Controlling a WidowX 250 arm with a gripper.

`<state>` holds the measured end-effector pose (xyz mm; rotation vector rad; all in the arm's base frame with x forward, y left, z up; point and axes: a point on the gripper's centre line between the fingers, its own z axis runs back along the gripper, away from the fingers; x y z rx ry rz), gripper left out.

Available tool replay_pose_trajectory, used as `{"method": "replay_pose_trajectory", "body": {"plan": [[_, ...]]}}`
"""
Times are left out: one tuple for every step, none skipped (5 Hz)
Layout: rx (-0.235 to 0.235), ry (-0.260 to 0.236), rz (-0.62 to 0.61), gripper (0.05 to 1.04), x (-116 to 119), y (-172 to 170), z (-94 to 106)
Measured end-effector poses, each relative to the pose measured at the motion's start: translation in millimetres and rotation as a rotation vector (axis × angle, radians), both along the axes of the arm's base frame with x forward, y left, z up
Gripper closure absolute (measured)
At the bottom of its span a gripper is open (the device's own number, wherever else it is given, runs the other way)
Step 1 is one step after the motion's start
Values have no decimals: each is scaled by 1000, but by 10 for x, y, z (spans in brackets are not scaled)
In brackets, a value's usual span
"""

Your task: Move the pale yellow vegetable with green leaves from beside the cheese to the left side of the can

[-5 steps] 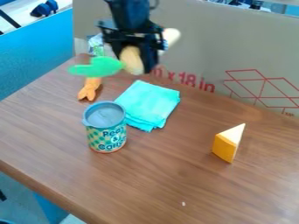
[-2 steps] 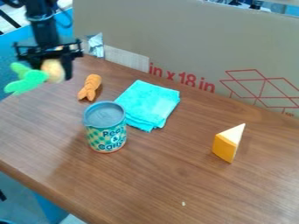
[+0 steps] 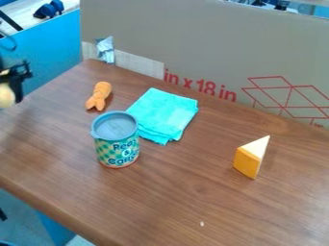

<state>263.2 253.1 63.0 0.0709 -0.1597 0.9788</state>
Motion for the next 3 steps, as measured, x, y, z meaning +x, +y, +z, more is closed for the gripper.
{"method": "replay_pose_trajectory", "body": {"plan": [[-12, 22, -4, 426, 29, -26, -231], [-18, 13, -100, 426, 225, -269, -284], [-74, -8, -224, 426, 390, -646, -339]]}}
